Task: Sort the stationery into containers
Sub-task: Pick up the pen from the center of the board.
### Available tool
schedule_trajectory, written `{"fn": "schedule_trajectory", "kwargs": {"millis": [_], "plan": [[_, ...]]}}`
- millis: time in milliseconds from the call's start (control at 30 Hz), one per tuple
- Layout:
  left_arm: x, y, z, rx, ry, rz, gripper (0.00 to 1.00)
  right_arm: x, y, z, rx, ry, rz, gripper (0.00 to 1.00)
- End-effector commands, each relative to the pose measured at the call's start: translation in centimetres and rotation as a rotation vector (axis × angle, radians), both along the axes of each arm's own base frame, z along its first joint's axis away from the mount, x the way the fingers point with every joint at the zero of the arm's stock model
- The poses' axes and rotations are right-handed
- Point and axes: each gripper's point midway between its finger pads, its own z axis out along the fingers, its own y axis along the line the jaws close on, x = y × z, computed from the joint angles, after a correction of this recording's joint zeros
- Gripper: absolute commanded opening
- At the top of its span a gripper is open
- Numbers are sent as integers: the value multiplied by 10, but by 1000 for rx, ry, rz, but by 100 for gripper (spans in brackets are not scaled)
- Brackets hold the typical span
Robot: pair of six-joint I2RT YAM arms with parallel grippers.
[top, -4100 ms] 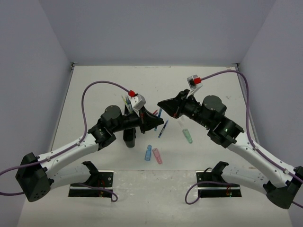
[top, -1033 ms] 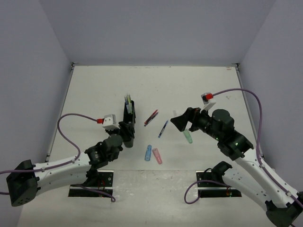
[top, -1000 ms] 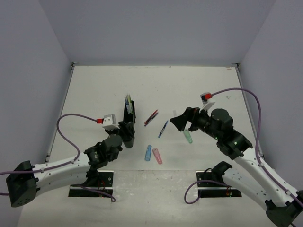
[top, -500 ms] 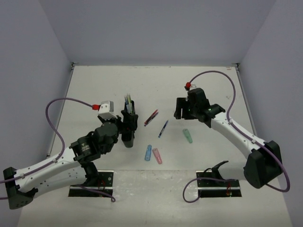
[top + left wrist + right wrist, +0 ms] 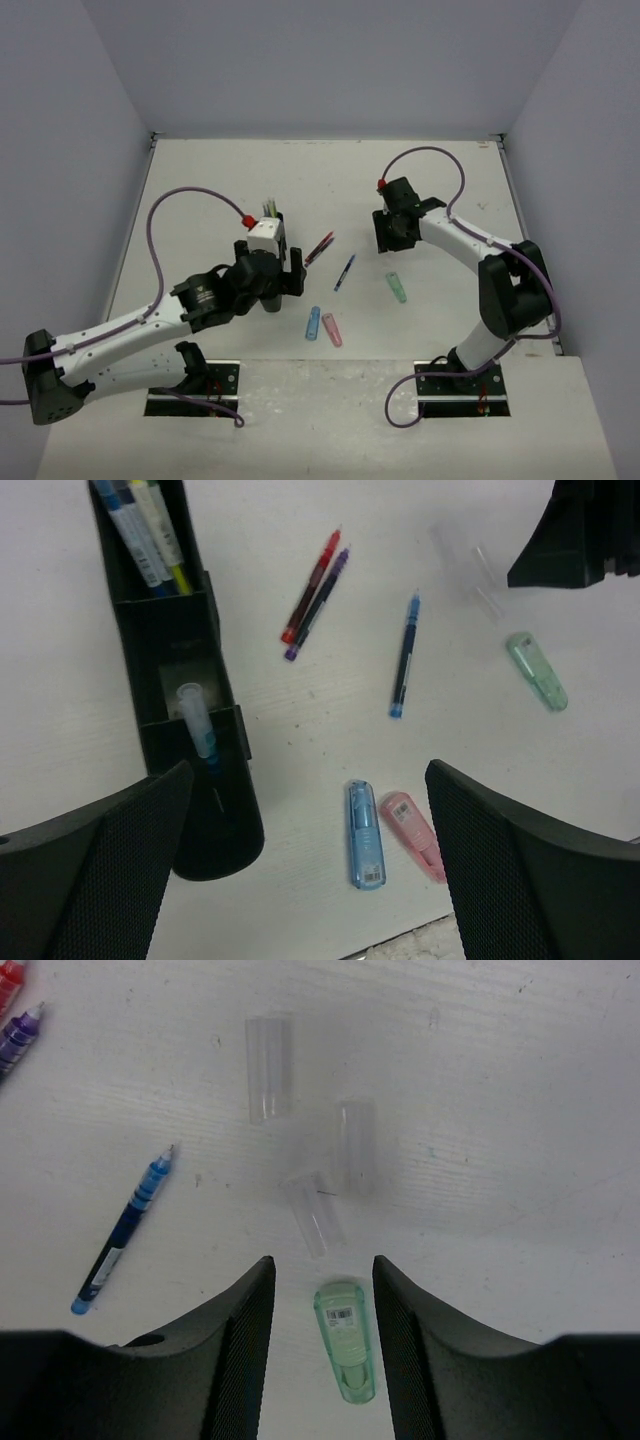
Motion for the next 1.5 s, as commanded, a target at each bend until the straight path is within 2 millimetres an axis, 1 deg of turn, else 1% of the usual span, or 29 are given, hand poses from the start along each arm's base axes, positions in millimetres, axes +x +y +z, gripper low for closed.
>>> {"fn": "schedule_trajectory", "kwargs": {"millis": [0, 100, 167, 333, 433, 600, 733, 867, 967, 1000, 1067, 1133, 1200, 1233, 1267, 1333, 1367, 1433, 1467], "plan": [[7, -44, 3, 81, 29, -158, 99, 0, 4, -11, -23, 53, 59, 46], [13, -60, -2, 113, 46, -190, 99, -2, 4, -22, -33, 85, 68, 45], [18, -69, 4, 112, 39, -203, 99, 0, 7, -23, -27, 87, 77, 43], [21, -83, 5, 110, 40, -242, 100, -1, 14, -28, -21, 106, 103, 38], [21, -86, 3, 117, 45, -255, 100, -1, 16, -33, -28, 121, 107, 36], [18, -85, -3, 128, 57, -266, 100, 0, 18, -42, -41, 149, 109, 34], [18, -84, -5, 133, 59, -269, 100, -6, 19, -48, -52, 173, 111, 30], [18, -88, -6, 133, 63, -281, 100, -9, 19, -49, -61, 180, 108, 19], [17, -93, -9, 133, 69, -303, 100, -10, 20, -48, -59, 179, 105, 4], [16, -97, -11, 133, 75, -321, 100, -10, 21, -44, -51, 169, 105, 0], [14, -108, -14, 117, 77, -370, 100, -11, 27, -34, -8, 146, 109, 0], [14, -117, -20, 115, 83, -402, 100, -11, 31, -13, 41, 97, 101, 0], [15, -126, -28, 124, 87, -437, 100, -13, 33, 16, 92, 28, 80, 0], [18, -131, -34, 135, 92, -446, 100, -14, 32, 34, 118, -17, 62, 0], [21, -136, -43, 153, 102, -454, 100, -17, 29, 57, 150, -76, 41, 0], [30, -143, -55, 179, 116, -463, 100, -18, 18, 86, 159, -171, -24, 0], [34, -150, -54, 176, 114, -475, 99, -20, 13, 106, 187, -229, -59, 0], [40, -160, -77, 227, 149, -504, 96, -25, 3, 127, 211, -298, -113, 0], [43, -163, -70, 223, 135, -507, 93, -27, -1, 134, 223, -322, -132, 0]]}}
